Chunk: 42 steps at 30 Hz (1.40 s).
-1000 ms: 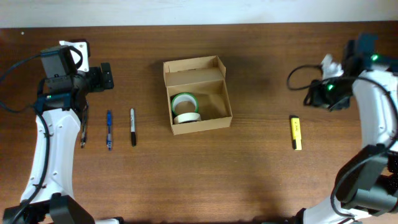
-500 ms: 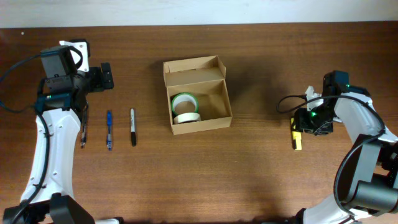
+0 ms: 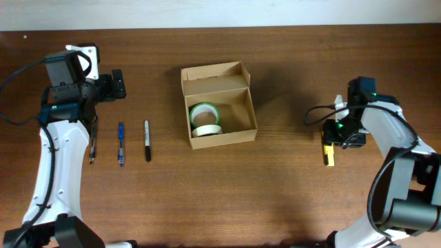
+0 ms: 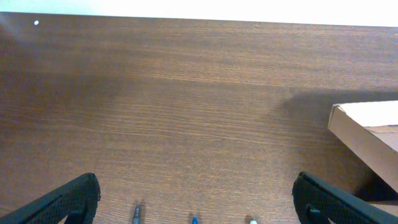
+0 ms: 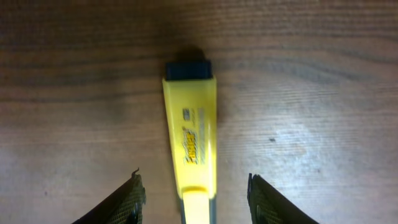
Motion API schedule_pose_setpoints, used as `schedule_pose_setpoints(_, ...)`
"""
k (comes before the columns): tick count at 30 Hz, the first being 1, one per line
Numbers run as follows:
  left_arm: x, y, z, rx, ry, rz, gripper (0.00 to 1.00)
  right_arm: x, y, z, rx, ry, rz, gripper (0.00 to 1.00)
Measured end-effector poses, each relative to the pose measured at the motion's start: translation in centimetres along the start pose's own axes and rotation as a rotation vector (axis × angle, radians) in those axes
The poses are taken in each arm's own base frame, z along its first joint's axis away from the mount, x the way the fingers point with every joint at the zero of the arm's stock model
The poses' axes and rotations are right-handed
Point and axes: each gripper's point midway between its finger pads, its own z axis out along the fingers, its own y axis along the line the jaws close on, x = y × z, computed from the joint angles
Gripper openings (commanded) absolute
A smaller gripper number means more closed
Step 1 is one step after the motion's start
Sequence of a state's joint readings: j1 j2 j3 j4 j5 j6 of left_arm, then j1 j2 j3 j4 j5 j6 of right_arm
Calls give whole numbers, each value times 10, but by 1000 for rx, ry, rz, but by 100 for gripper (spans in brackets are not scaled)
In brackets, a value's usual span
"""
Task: Pack container
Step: 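Lower the right gripper onto the yellow highlighter, then grasp the yellow highlighter and lift it toward the box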
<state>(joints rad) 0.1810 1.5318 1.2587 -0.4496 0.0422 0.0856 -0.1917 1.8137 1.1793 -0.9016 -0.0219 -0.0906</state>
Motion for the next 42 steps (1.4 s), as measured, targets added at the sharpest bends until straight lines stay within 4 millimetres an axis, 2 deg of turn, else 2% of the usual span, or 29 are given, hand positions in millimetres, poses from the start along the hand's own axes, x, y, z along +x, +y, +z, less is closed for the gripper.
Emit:
schedule_pose_setpoints(4,0,0,0,0,0,0,99,0,0,12,6,23,8,53)
schedule_pose_setpoints(5,0,0,0,0,0,0,99,1,0,15,6,32,8,49)
schedule_pose_setpoints(6,0,0,0,0,0,0,99,1,-1,19,6,40,10,43)
schedule_pose_setpoints(8,0,0,0,0,0,0,99,3,-1,24,7,56,17,23)
schedule_pose_setpoints(10,0,0,0,0,0,0,99,4,-1,27,6,67,26,16)
schedule_pose_setpoints(12,0,0,0,0,-1,0,99,4,-1,27,8,67,32,4)
schedule_pose_setpoints(19,0,0,0,0,0,0,99,9,4,24,-22,92,49,4)
schedule_pose_setpoints(22,0,0,0,0,0,0,99,10,14,10,-76,122,57,4)
schedule_pose_setpoints(24,0,0,0,0,0,0,99,-4,19,-11,-105,95,57,4)
schedule_pose_setpoints(26,0,0,0,0,0,0,99,-28,24,-50,-123,18,44,4)
schedule_pose_setpoints(28,0,0,0,0,0,0,99,-55,31,-101,-129,-110,12,4)
schedule_pose_setpoints(30,0,0,0,0,-1,0,99,-79,46,-168,-130,-274,-59,4)
schedule_pose_setpoints(31,0,0,0,0,0,0,99,-86,60,-209,-131,-370,-125,4)
schedule_pose_setpoints(33,0,0,0,0,0,0,99,-87,84,-261,-135,-493,-237,4)
schedule_pose_setpoints(36,0,0,0,0,0,0,99,-65,142,-327,-154,-656,-495,4)
schedule_pose_setpoints(37,0,0,0,0,0,0,99,-57,160,-340,-164,-693,-572,4)
schedule_pose_setpoints(39,0,0,0,0,0,0,99,-42,195,-352,-185,-734,-731,4)
schedule_pose_setpoints(42,0,0,0,0,0,0,99,-27,238,-342,-190,-726,-970,4)
